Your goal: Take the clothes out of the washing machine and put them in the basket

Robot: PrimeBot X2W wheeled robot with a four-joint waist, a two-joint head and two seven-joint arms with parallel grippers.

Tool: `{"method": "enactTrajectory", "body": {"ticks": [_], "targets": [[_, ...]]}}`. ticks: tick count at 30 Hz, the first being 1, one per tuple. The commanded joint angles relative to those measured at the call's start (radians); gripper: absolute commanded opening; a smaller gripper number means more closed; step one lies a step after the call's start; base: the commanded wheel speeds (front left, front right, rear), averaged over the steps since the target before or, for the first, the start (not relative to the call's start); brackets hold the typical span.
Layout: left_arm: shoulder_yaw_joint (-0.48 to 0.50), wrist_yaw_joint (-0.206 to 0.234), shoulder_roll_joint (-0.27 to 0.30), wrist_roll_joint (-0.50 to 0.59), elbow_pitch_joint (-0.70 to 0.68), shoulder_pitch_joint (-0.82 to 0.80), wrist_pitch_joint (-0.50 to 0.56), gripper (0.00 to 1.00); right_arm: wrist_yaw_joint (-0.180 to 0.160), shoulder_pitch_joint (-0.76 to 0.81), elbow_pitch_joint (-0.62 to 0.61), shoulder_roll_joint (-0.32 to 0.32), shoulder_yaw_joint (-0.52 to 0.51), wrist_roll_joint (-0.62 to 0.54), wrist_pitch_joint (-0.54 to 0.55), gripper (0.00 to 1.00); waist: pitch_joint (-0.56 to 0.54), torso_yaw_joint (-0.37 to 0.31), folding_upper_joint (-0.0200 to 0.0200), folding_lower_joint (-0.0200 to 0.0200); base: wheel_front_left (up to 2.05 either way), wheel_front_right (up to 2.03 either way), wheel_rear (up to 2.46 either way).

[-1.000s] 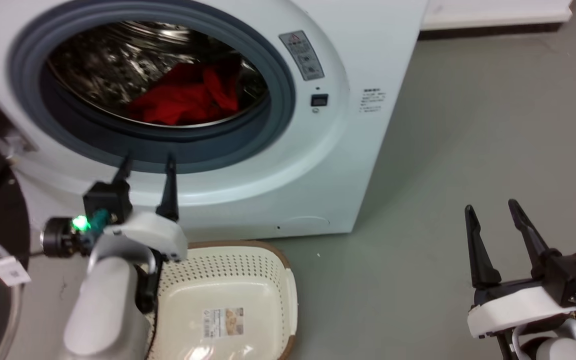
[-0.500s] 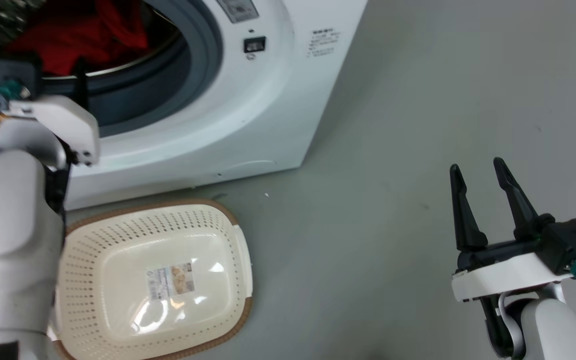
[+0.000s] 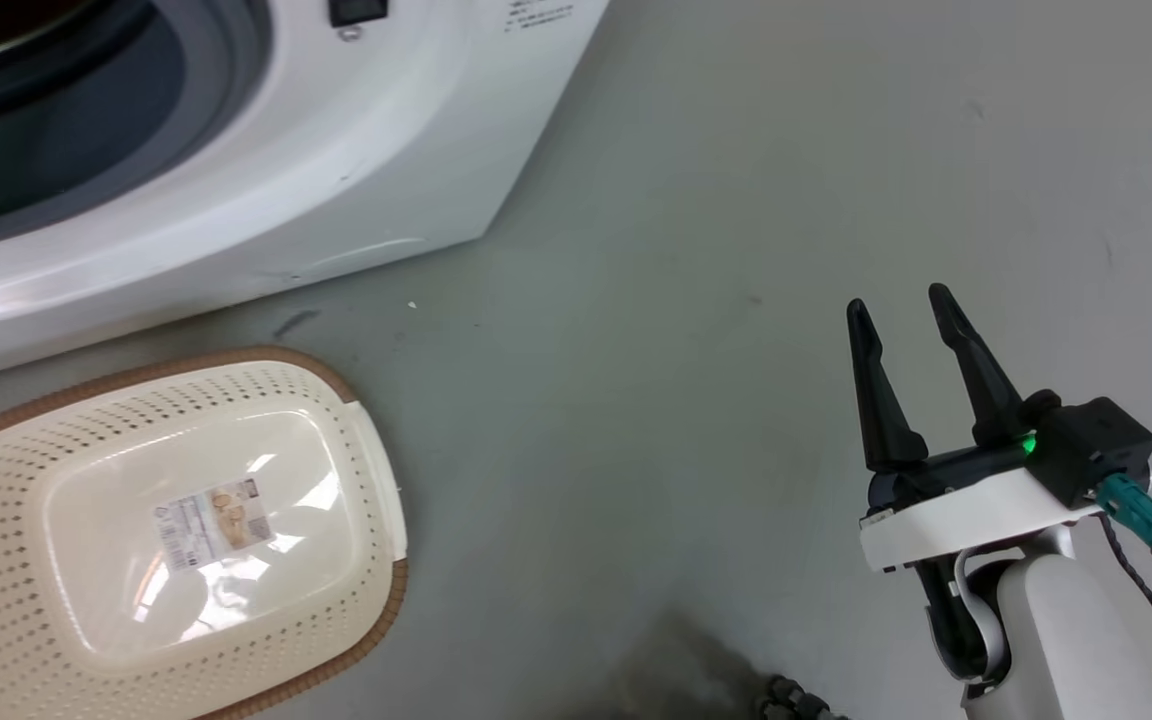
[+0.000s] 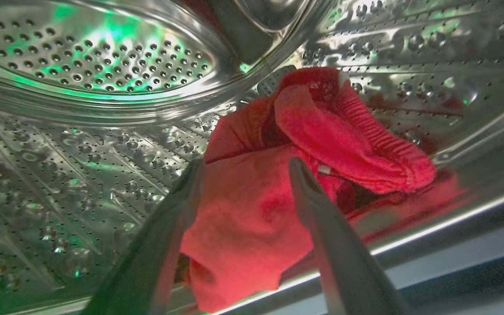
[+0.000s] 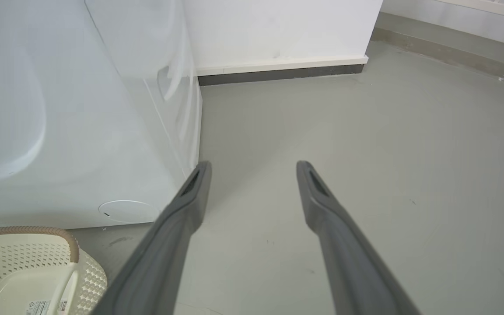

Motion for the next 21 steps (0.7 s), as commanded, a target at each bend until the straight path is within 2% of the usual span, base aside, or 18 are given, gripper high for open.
{"method": "enactTrajectory", "body": {"ticks": [1,12,17,21], "targets": [[-0.027,-0.005,0.031,0.014,0.011,-0.045,0.037,1.00,-0.001,-0.028,0.010,0.001,0.011,0.011,-0.007,1.00,0.042,-0.035,0.0000,-0.0002,0.00,0.00,0.00],[-0.209,-0.010,0.174,-0.055,0.012,-0.172,0.286,1.00,-0.001,-0.038,-0.006,0.001,0.048,0.053,-0.007,1.00,0.107,-0.086,0.0000,-0.0002,0.00,0.00,0.00],[-0.225,-0.010,0.225,-0.091,-0.007,-0.185,0.384,1.00,-0.001,-0.037,-0.011,0.001,0.050,0.060,-0.007,1.00,0.120,-0.096,0.0000,-0.0002,0.00,0.00,0.00],[-0.205,0.000,0.243,-0.125,-0.039,-0.155,0.449,1.00,-0.001,-0.035,-0.016,0.001,0.053,0.068,-0.007,1.00,0.130,-0.102,0.0000,-0.0002,0.00,0.00,0.00]]}}
